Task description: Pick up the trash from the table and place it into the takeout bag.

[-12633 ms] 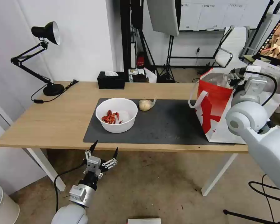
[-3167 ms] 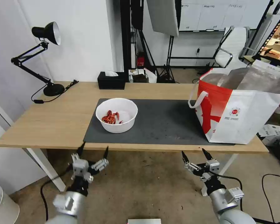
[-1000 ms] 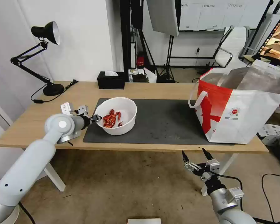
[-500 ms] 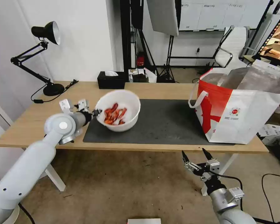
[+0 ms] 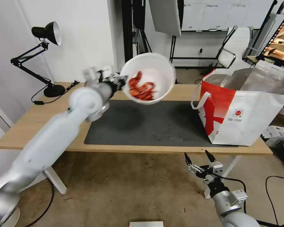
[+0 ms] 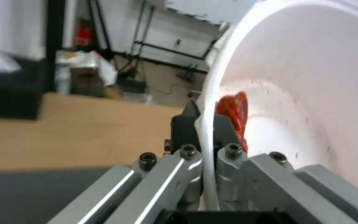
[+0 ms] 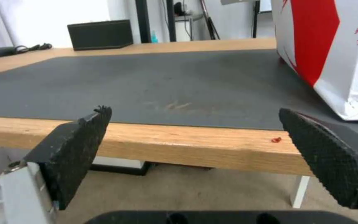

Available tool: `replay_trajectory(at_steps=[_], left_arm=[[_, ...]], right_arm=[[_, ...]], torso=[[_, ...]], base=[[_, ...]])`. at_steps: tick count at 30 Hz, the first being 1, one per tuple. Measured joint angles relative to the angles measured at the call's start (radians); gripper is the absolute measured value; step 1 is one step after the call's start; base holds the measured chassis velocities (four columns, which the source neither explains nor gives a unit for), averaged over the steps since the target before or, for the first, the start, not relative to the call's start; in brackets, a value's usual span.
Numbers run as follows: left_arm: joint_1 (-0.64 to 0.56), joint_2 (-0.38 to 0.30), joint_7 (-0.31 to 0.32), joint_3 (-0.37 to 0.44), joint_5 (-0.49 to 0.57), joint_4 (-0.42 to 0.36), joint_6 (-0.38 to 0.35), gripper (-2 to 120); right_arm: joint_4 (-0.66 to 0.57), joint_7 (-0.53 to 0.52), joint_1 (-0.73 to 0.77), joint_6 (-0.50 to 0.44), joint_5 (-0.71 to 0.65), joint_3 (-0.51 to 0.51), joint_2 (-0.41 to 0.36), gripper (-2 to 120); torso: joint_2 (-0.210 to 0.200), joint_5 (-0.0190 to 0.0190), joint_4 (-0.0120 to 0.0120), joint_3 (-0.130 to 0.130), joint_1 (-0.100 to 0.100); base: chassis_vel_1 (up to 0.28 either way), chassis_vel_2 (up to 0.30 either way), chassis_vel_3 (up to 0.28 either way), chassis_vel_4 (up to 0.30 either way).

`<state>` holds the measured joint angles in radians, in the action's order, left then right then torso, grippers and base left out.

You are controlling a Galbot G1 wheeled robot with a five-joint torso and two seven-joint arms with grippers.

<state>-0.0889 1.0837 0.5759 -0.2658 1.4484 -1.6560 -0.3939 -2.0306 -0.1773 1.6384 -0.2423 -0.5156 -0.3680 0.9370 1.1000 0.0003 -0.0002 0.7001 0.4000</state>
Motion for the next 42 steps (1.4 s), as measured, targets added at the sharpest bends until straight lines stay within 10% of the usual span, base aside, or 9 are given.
replay_trajectory(at_steps=[16,27,42], left_arm=[[0.291,0.500,-0.041,-0.056,-0.104,0.458,-0.022,0],[0.298,0.518,-0.145,-0.192,-0.219,0.522,0.031,0],[0.294,0.513,-0.123,-0.278,-0.344,0.506,0.073,0]], right_arm=[[0.000,0.000,0.000,0.000,0.000,0.000,0.000,100],[0.000,0.000,0.000,0.000,0.000,0.000,0.000,100],[0.000,0.000,0.000,0.000,0.000,0.000,0.000,100]], torso=[[0.000,0.0003,-0.0002,0.000,0.000],[0.000,-0.0002,0.0006,0.000,0.000],[0.000,-0.0002,0.0002,0.000,0.000]], base=[[0.000,0.000,0.000,0.000],[0.000,0.000,0.000,0.000],[0.000,0.000,0.000,0.000]])
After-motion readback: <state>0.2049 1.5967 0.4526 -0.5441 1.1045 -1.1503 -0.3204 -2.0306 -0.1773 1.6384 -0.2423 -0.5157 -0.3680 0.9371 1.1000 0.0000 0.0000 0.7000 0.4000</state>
